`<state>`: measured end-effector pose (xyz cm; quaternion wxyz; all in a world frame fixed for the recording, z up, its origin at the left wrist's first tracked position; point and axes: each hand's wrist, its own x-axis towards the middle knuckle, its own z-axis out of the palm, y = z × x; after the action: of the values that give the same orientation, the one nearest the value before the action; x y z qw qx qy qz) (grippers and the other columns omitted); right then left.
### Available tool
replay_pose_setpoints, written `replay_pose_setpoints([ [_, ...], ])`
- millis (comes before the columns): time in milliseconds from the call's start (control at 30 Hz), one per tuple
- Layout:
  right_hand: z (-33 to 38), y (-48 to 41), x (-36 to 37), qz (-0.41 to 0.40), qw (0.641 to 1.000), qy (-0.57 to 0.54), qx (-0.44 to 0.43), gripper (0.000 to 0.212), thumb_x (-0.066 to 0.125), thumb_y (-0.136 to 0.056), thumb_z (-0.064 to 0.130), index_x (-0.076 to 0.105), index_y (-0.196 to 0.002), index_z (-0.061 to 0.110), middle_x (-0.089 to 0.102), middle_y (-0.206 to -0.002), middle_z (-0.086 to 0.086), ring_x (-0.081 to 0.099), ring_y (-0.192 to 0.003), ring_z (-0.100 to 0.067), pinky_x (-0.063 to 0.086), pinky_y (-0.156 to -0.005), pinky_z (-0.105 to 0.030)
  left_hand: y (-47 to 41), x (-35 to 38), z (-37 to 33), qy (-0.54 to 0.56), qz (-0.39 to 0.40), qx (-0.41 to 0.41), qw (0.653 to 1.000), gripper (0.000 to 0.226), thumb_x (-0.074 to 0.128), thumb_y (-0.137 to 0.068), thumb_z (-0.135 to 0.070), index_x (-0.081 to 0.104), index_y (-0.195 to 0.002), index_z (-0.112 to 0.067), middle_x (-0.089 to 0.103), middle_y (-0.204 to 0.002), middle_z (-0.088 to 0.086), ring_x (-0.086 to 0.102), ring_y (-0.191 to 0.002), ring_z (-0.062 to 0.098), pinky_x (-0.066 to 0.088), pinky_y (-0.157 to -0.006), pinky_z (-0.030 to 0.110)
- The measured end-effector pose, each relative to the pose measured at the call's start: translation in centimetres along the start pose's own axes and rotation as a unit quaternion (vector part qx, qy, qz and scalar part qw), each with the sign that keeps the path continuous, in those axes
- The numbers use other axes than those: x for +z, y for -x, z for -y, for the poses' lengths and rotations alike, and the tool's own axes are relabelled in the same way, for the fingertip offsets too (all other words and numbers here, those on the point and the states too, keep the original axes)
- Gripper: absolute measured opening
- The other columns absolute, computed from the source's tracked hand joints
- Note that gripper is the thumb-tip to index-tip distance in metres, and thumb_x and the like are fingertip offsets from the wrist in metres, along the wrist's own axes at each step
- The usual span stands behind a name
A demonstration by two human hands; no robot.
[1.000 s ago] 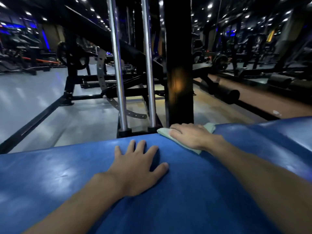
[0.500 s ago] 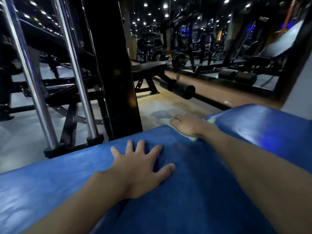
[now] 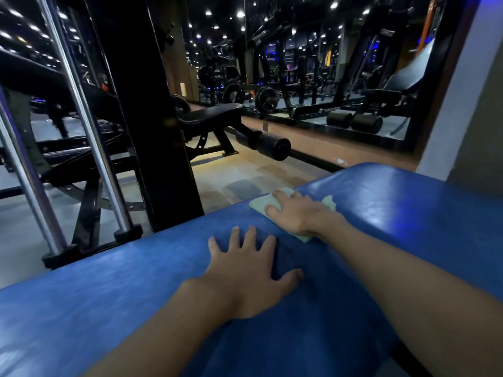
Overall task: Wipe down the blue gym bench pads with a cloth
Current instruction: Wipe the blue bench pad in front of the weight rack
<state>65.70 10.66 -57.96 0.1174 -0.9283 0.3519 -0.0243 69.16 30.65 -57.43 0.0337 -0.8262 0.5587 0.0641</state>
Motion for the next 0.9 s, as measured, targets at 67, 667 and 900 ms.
replay_pose_setpoints([
  [67,-0.5,1.0,0.0,-0.001,1.000,-0.001,0.000,0.067,0.020,-0.092,0.064,0.015,-0.152,0.035,0.026,-0.158,-0.014,0.032,-0.139,-0.037,0.030,-0.109,-0.053,0.4,-0.4,-0.7,0.018,-0.013,0.018,1.000,0.077,0.017,-0.085,-0.080,0.027,-0.146,-0.035,0.016,-0.158,-0.005,0.006,-0.149,0.024,0.009,-0.113,0.065],
  [667,-4.0,16.1,-0.6,-0.046,0.995,0.014,0.085,0.056,0.026,-0.092,0.062,0.031,-0.140,0.034,0.043,-0.147,-0.011,0.045,-0.128,-0.035,0.033,-0.102,-0.051,6.0,0.7,-6.5,-0.014,-0.007,0.060,0.998,0.097,0.022,-0.083,-0.085,0.011,-0.158,-0.024,0.002,-0.167,0.003,-0.001,-0.152,0.030,0.012,-0.112,0.068],
  [900,-5.3,19.3,0.0,-0.050,0.995,-0.001,0.085,0.059,0.024,-0.097,0.059,0.022,-0.151,0.035,0.024,-0.160,-0.011,0.023,-0.145,-0.032,0.019,-0.116,-0.052,5.6,0.9,-8.1,-0.020,0.030,-0.004,0.999,0.110,0.025,-0.075,-0.092,-0.006,-0.158,-0.027,-0.009,-0.167,0.004,-0.010,-0.152,0.035,0.002,-0.110,0.074],
])
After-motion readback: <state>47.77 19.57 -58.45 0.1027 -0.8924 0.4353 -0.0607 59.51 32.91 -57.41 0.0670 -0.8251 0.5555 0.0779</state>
